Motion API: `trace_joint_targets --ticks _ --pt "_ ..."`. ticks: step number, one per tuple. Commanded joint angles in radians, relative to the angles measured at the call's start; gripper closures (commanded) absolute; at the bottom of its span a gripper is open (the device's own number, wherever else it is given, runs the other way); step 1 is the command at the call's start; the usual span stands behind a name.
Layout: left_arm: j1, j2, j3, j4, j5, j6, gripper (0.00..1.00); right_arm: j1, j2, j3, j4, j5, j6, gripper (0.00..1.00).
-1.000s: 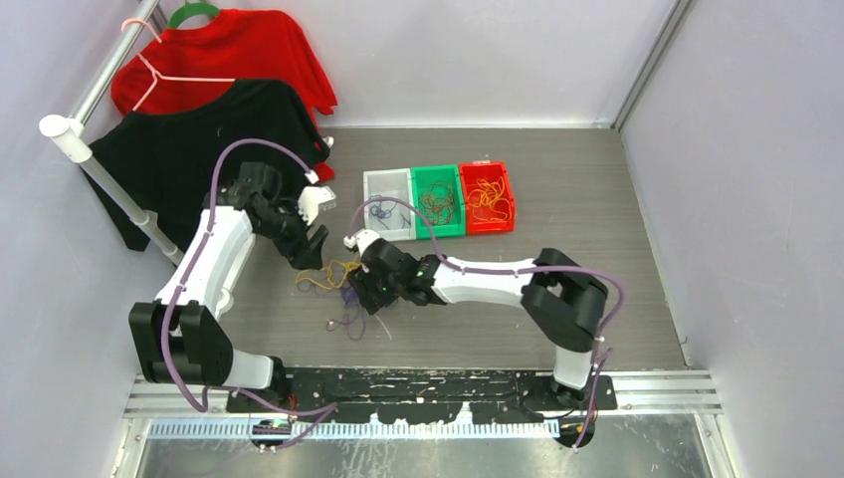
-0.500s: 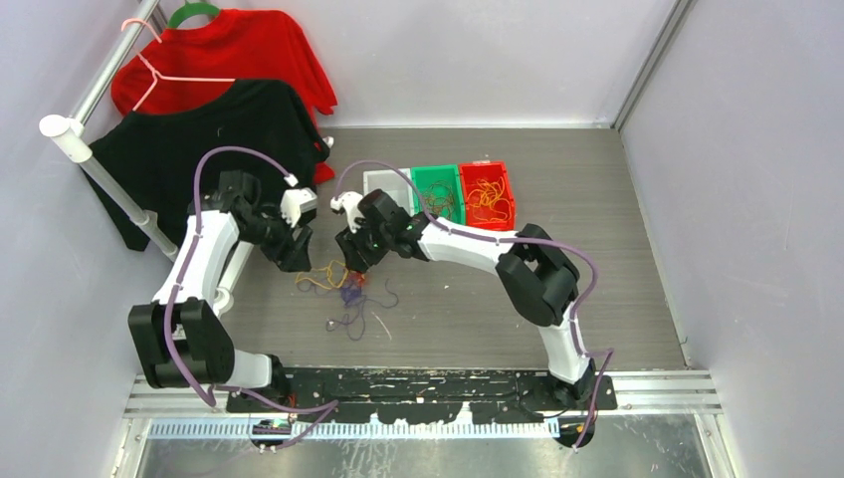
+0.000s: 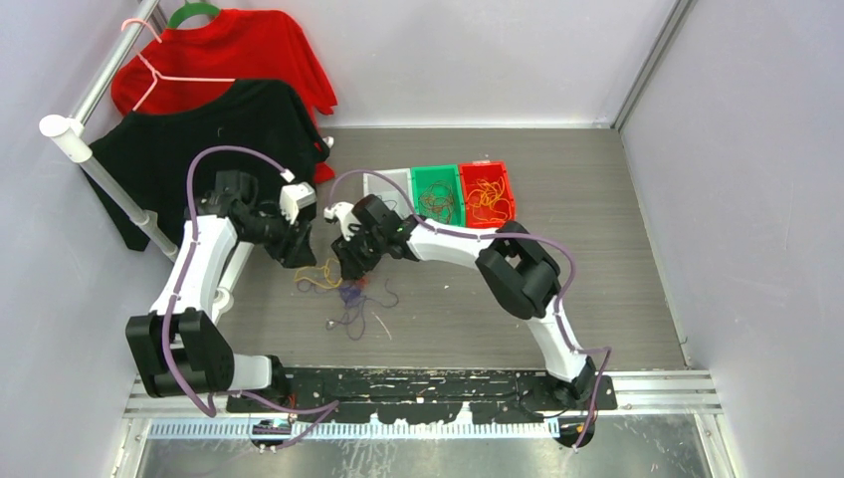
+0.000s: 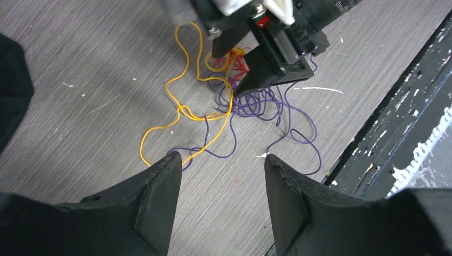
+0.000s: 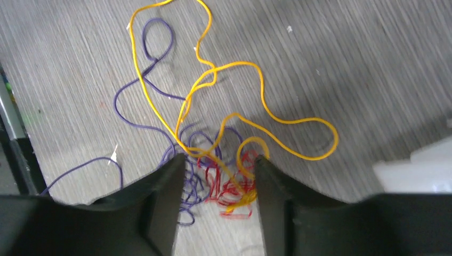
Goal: Untangle the cables
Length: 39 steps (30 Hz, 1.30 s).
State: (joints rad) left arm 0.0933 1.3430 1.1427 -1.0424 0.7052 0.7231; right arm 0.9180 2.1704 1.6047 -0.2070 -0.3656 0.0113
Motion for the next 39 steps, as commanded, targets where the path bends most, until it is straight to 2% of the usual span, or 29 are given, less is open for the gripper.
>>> trace_joint_targets --ticks 1,3,7,8,9,10,11,14,15,21,25,30,36,39 --pt "0.002 -0.021 -0.034 0.037 0.111 0.004 0.42 -0.008 -0.182 -0.118 0.228 0.069 0.091 0.36" --pt "-0.010 -0.005 -0.050 0.057 0.124 0.003 0.42 -0.010 -0.231 -0.172 0.286 0.123 0.127 0.23" --pt "-0.029 0.035 -0.064 0.115 0.109 -0.028 0.44 -0.014 -0.326 -0.292 0.363 0.266 0.274 0.22" --pt "-0.036 0.045 -0.065 0.132 0.105 -0.042 0.45 -0.014 -0.342 -0.323 0.373 0.279 0.304 0.19" --pt "-0.043 0.053 -0.066 0.151 0.098 -0.054 0.45 -0.010 -0.355 -0.354 0.391 0.291 0.331 0.10" --pt "-0.055 0.062 -0.065 0.170 0.087 -0.066 0.45 -0.003 -0.365 -0.381 0.394 0.329 0.352 0.09" --pt "-0.069 0.070 -0.064 0.185 0.079 -0.074 0.46 0.004 -0.375 -0.405 0.387 0.365 0.374 0.11" --pt "-0.131 0.090 -0.067 0.247 0.046 -0.100 0.46 0.017 -0.390 -0.495 0.398 0.441 0.525 0.32" --pt "-0.156 0.098 -0.067 0.268 0.031 -0.106 0.46 0.031 -0.397 -0.530 0.420 0.468 0.562 0.34" --pt "-0.286 0.192 -0.020 0.333 -0.047 -0.113 0.45 0.074 -0.469 -0.748 0.634 0.585 0.662 0.37" --pt "-0.337 0.265 0.020 0.321 -0.097 -0.073 0.47 0.072 -0.521 -0.820 0.678 0.617 0.667 0.38" --pt "-0.389 0.312 0.030 0.330 -0.171 -0.025 0.63 0.064 -0.597 -0.902 0.728 0.652 0.689 0.44" --pt "-0.423 0.334 0.012 0.369 -0.219 -0.005 0.75 0.050 -0.643 -0.943 0.760 0.650 0.698 0.47" --pt "-0.435 0.336 0.015 0.365 -0.226 -0.007 0.89 0.042 -0.649 -0.948 0.787 0.631 0.696 0.48"
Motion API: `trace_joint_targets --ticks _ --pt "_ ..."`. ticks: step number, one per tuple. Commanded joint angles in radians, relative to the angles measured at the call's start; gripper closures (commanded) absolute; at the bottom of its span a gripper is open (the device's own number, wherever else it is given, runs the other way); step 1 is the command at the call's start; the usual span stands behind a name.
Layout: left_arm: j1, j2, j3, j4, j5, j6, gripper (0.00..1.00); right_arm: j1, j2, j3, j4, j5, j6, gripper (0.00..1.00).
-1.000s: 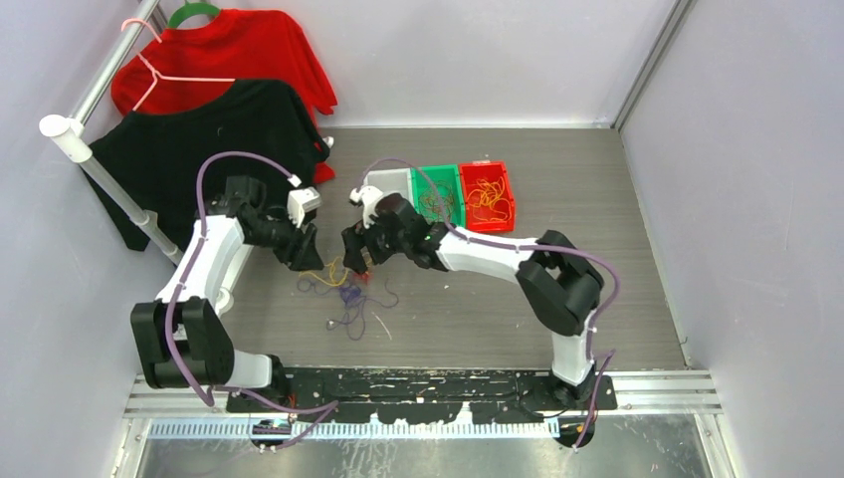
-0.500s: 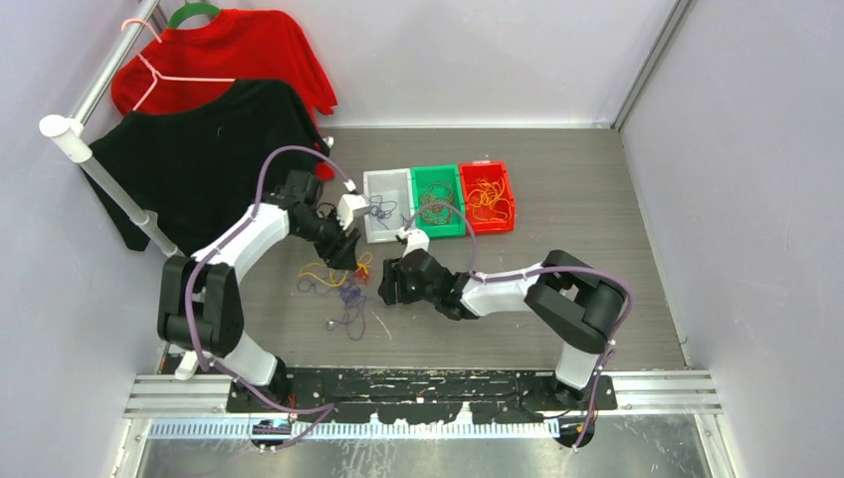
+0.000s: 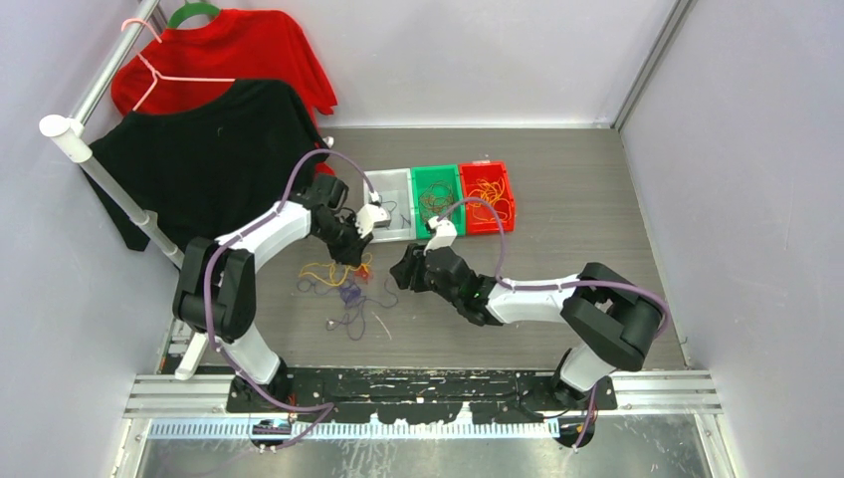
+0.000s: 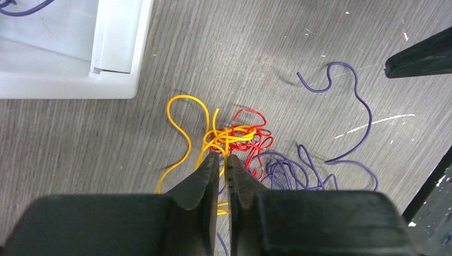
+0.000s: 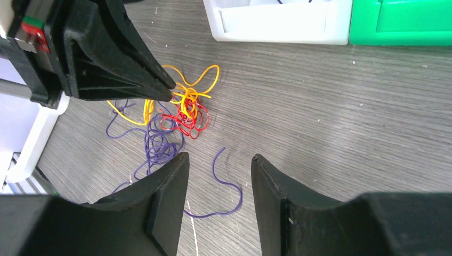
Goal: Untangle the cables
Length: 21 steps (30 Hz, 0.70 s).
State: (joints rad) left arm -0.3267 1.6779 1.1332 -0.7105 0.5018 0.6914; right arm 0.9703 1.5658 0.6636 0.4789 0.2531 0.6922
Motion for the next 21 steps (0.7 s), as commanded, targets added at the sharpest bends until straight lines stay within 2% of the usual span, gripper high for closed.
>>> trace_joint_targets --ticks 1,3,5,9,15,21 --pt "-0.017 -0.001 0.024 0.030 -0.027 0.026 0.94 -0.011 -0.044 -0.012 0.113 0.008 0.020 0.49" --pt "-0.018 -0.011 0.023 0.018 -0.032 0.021 1.00 -0.023 -0.044 -0.024 0.135 -0.006 0.038 0.49" --pt "-0.019 -0.030 0.028 0.001 -0.033 -0.001 1.00 -0.034 -0.044 -0.037 0.166 -0.022 0.058 0.48" --pt "-0.017 -0.106 0.096 -0.082 0.031 -0.153 1.00 -0.035 -0.057 -0.072 0.261 -0.056 0.058 0.43" --pt "-0.017 -0.264 0.101 -0.036 0.142 -0.451 1.00 -0.022 -0.075 -0.119 0.453 -0.101 0.050 0.32" --pt "-0.015 -0.327 0.103 -0.071 0.223 -0.597 1.00 0.013 -0.111 -0.129 0.530 -0.109 0.008 0.30"
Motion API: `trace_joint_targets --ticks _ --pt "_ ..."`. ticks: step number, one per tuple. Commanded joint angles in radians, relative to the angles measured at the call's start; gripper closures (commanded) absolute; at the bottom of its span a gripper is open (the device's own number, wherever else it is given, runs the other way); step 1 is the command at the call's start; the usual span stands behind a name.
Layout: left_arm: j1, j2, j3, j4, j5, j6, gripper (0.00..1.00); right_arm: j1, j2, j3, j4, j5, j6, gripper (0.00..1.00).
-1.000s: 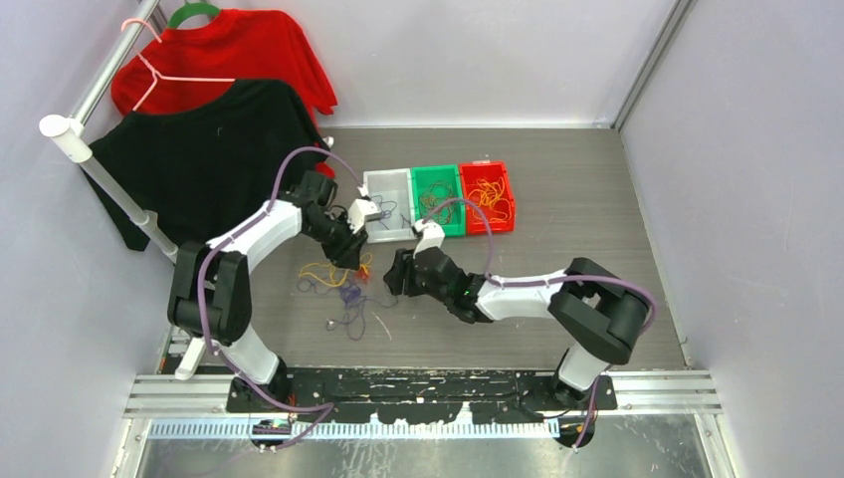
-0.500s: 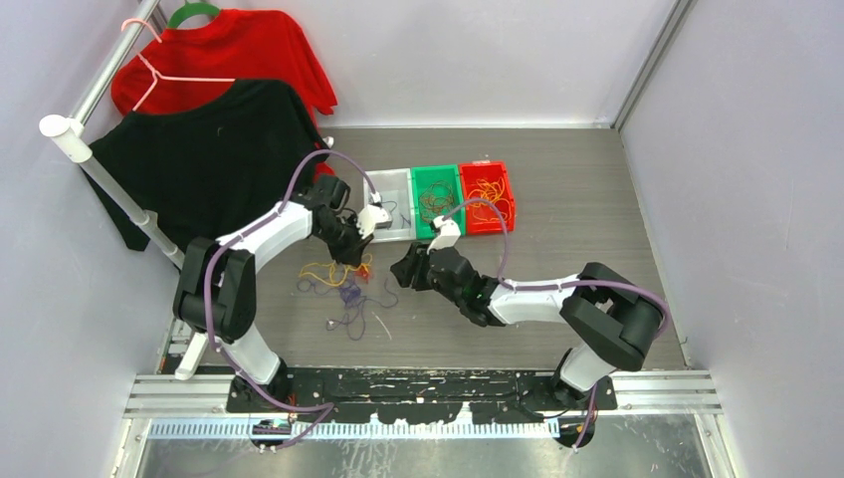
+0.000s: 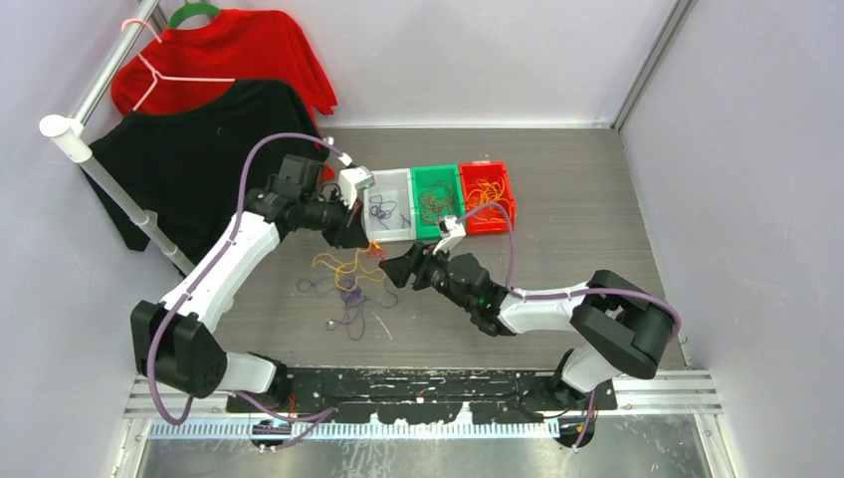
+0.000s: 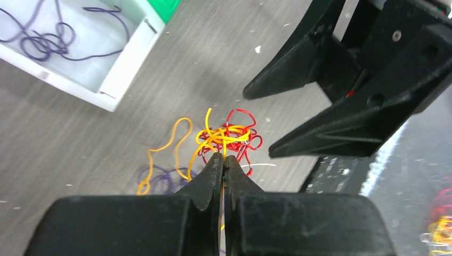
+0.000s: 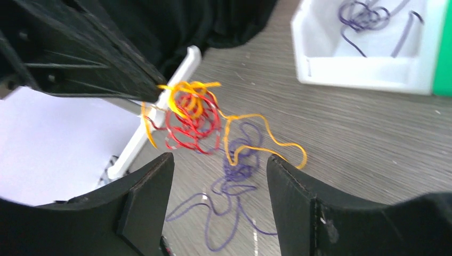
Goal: Untangle the cables
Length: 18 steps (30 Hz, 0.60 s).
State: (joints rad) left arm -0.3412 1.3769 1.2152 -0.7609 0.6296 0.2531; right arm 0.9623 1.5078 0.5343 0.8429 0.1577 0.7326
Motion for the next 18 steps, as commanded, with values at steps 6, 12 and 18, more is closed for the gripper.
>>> trace_joint_targets --ticks 6,12,18 --pt "-0.001 -0.081 0.001 0.005 0.129 -0.269 1.00 0.037 -0.071 0.020 0.185 -0.038 -0.035 0.34" --pt "-0.001 -0.099 0.006 0.010 0.159 -0.319 1.00 0.039 -0.073 0.030 0.158 -0.033 -0.038 0.49" --pt "-0.001 -0.141 -0.011 -0.022 0.186 -0.331 1.00 0.038 -0.101 0.007 0.179 0.011 -0.043 0.70"
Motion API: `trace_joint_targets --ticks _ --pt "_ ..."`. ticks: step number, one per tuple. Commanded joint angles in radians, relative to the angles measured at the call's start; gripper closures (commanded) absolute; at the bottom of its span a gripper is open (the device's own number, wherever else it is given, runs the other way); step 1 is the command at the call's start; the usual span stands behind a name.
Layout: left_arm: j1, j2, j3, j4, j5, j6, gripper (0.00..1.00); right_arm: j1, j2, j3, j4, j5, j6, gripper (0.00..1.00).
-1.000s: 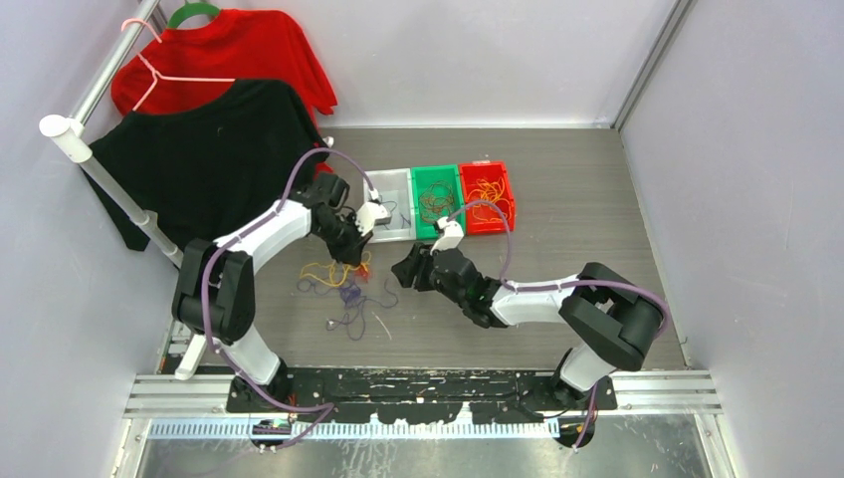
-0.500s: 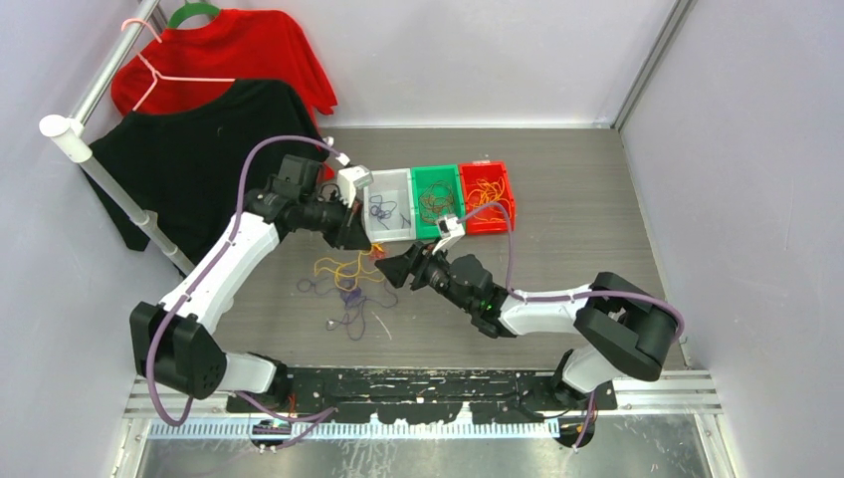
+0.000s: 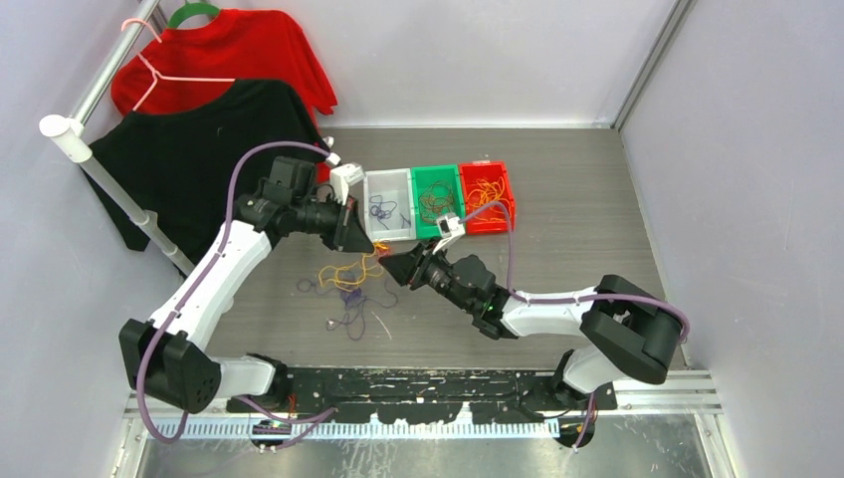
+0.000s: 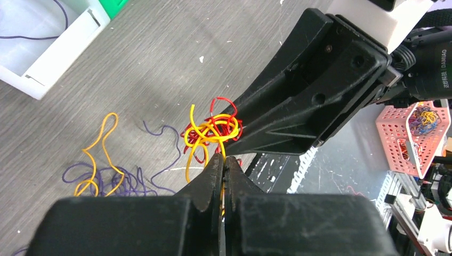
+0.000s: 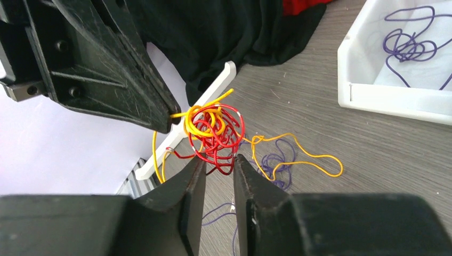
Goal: Untangle the cables
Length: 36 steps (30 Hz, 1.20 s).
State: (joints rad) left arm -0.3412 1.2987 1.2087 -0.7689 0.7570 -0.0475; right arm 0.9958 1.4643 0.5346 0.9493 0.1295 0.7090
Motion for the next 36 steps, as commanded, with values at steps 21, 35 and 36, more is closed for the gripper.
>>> trace_joint_targets --ticks 21,35,36 --pt "0.025 -0.161 0.092 -0.216 -0.177 0.354 1.00 0.003 -0.485 -0.068 -0.583 0.068 -0.069 0.99" --pt "0.025 -0.236 0.010 -0.278 -0.305 0.573 1.00 -0.078 -0.807 -0.008 -0.911 0.286 -0.083 0.99" --pt "0.025 -0.243 -0.001 -0.279 -0.313 0.589 1.00 -0.090 -0.837 0.008 -0.940 0.315 -0.094 0.99"
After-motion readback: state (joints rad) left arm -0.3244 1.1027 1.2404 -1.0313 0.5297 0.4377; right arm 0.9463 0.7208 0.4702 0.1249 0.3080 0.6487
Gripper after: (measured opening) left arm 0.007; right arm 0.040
